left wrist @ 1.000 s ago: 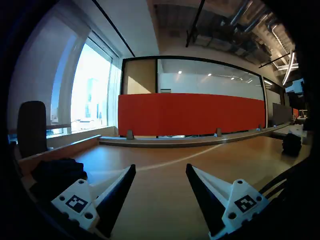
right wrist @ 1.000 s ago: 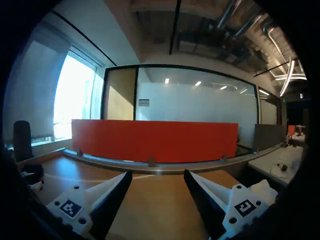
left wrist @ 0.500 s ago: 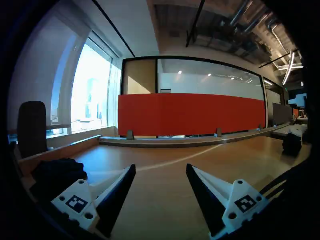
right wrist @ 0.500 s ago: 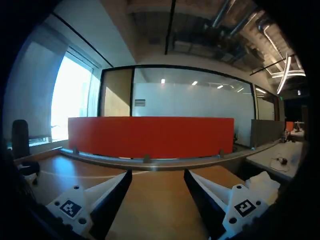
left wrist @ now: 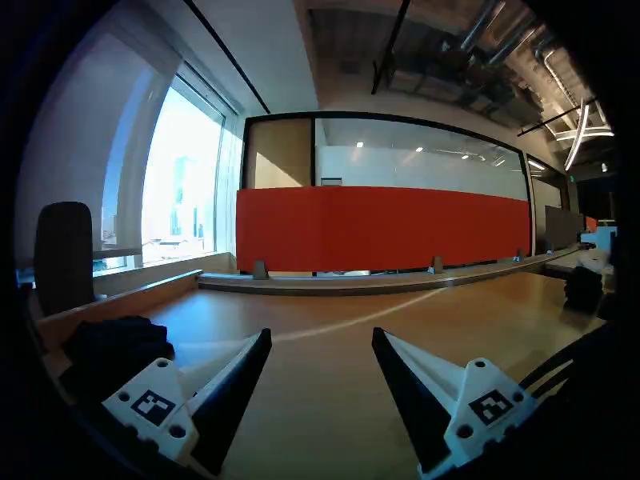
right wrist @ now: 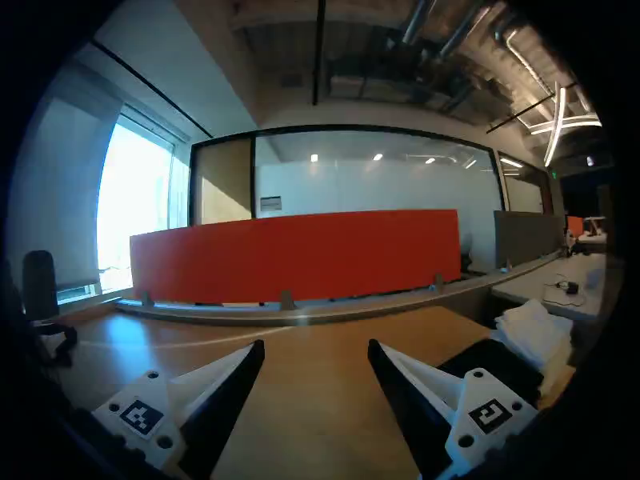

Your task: Fold towel

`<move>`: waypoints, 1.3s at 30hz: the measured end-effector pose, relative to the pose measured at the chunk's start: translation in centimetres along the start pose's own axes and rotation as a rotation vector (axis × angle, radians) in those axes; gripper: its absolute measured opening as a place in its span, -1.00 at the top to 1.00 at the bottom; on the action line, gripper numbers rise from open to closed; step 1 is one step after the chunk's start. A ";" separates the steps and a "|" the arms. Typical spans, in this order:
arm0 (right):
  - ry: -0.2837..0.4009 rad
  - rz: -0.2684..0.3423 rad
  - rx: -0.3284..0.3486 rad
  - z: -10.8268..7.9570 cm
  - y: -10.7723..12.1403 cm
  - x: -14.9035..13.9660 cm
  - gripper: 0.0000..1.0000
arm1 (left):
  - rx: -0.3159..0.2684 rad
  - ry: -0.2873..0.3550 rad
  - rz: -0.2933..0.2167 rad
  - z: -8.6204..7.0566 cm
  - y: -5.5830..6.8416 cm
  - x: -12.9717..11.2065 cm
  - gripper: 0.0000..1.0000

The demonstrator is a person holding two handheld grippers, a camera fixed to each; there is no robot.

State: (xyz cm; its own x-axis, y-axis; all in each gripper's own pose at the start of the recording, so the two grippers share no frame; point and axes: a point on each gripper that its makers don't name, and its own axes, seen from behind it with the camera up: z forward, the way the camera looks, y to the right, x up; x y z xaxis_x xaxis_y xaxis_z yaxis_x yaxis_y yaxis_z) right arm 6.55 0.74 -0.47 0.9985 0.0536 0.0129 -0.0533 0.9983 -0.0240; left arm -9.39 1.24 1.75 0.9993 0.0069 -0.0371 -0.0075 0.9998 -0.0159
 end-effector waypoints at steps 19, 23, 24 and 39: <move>0.017 0.008 0.008 0.0 0.9 -4.2 -0.99 | 0.000 0.000 0.000 0.0 0.1 0.0 -0.86; 0.014 0.019 0.007 0.1 0.9 -4.5 -1.00 | 0.000 0.000 0.000 -0.1 0.1 0.0 -0.86; 0.012 0.021 0.006 0.1 0.9 -4.6 -1.00 | 0.000 0.000 0.000 -0.1 0.1 0.0 -0.87; 0.003 -0.037 0.012 0.0 -0.2 -5.7 -0.99 | 0.000 0.000 0.000 0.0 0.0 0.0 -0.88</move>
State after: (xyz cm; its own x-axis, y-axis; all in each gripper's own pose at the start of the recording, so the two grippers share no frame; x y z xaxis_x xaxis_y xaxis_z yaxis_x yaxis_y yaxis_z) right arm 0.88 0.27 -0.50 0.9998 0.0167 0.0109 -0.0166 0.9998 -0.0113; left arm -9.40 1.28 1.72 0.9993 0.0069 -0.0371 -0.0075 0.9998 -0.0160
